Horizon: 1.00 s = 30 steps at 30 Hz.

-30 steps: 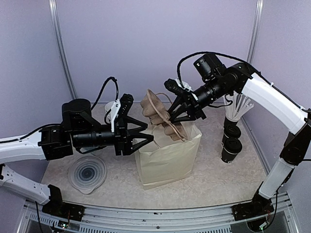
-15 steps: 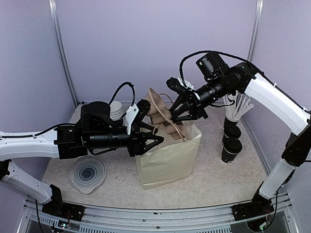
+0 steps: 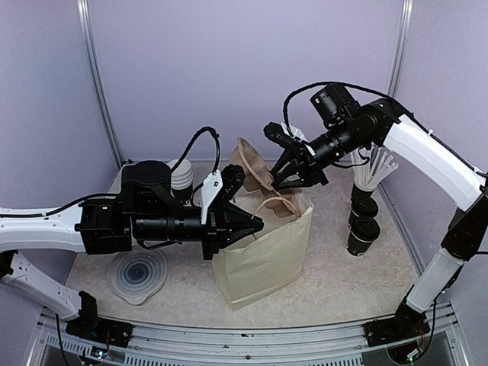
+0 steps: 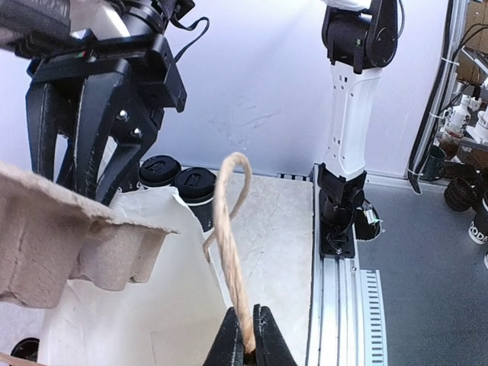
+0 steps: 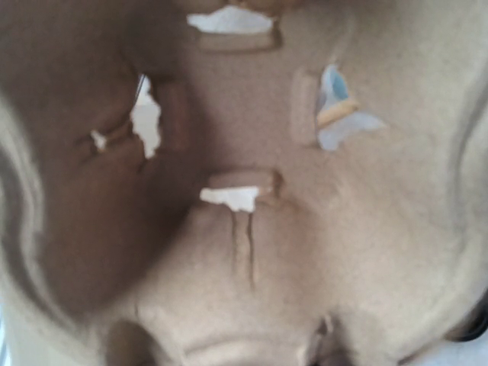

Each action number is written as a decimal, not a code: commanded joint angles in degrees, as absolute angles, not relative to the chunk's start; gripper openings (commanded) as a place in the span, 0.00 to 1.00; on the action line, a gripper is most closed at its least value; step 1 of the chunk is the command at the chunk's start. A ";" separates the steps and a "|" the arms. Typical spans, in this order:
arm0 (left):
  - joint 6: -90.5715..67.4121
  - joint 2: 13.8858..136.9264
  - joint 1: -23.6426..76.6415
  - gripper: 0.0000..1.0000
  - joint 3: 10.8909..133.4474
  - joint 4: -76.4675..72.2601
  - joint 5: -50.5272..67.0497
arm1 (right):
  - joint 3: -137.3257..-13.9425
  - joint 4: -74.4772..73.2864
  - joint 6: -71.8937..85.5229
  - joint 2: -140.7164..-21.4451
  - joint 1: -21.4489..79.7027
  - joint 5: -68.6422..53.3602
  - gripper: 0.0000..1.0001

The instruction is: Pack the takeout coffee

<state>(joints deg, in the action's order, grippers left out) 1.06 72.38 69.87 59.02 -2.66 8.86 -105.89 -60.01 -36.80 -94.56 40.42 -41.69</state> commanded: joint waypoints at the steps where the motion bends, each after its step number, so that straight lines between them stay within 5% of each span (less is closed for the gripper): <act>1: 4.55 73.19 71.42 0.05 62.11 0.56 2.73 | -104.37 -65.12 -39.90 -95.04 40.23 -42.63 0.22; 7: 6.07 74.76 74.28 0.08 64.55 4.09 -1.92 | -103.10 -67.21 -43.09 -93.19 40.76 -42.84 0.22; 11: 7.56 74.85 79.06 0.40 67.99 7.67 -7.02 | -103.19 -69.55 -45.40 -93.53 41.23 -42.23 0.22; 14: 8.23 73.94 82.72 0.49 70.45 10.21 -10.19 | -103.21 -70.76 -46.91 -93.69 41.67 -41.38 0.22; 23: -1.65 59.61 83.38 0.58 59.92 6.10 -21.55 | -102.17 -73.94 -52.55 -92.68 43.57 -37.81 0.22; 30: -12.36 50.14 76.74 0.52 50.30 11.37 -20.25 | -101.12 -75.42 -55.38 -92.23 45.87 -35.10 0.22</act>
